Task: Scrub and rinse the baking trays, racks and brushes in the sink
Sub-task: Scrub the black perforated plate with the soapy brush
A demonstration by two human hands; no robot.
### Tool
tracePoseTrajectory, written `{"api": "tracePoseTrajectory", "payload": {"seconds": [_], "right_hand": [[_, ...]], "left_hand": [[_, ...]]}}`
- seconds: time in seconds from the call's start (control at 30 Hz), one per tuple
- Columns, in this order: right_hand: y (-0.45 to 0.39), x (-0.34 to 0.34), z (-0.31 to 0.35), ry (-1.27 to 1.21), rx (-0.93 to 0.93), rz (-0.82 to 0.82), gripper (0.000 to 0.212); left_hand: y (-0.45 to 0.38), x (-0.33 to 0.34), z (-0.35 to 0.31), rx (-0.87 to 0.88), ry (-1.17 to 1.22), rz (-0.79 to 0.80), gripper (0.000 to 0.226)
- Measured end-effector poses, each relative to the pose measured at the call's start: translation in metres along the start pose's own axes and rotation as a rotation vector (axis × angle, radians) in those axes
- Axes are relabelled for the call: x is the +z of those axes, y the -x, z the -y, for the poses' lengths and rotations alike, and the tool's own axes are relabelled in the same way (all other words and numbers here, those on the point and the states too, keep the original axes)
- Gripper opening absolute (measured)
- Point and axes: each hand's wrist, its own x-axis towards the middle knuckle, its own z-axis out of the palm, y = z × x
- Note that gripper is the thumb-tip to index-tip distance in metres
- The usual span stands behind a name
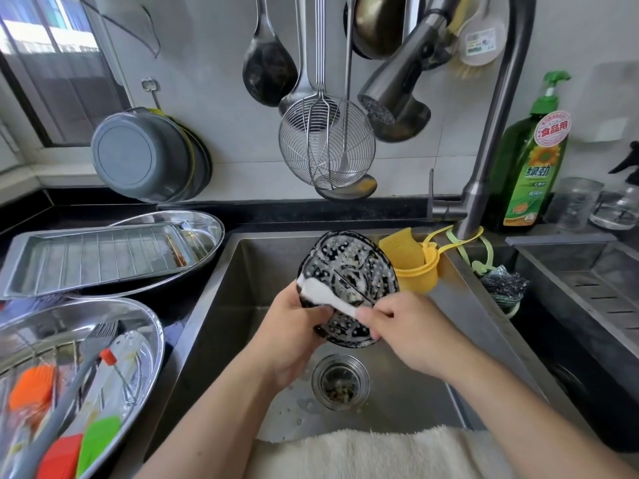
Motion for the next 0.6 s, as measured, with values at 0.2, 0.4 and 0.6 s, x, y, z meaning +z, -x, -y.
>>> {"api": "tracePoseTrajectory", "payload": {"seconds": [0.2, 0.4, 0.6], "right_hand": [[0.002, 0.003, 0.007, -0.006, -0.055, -0.036, 0.049], [0.0, -0.002, 0.003, 0.079, -0.014, -0.103, 0.052], [0.0, 0.007, 0.004, 0.169, -0.013, 0.02, 0.055]], "left_hand": [[0.004, 0.007, 0.001, -0.007, -0.059, 0.017, 0.028], [0.002, 0.003, -0.004, 0.009, 0.119, 0.006, 0.046], [0.0, -0.001, -0.008, 0.061, 0.148, -0.064, 0.073]]}}
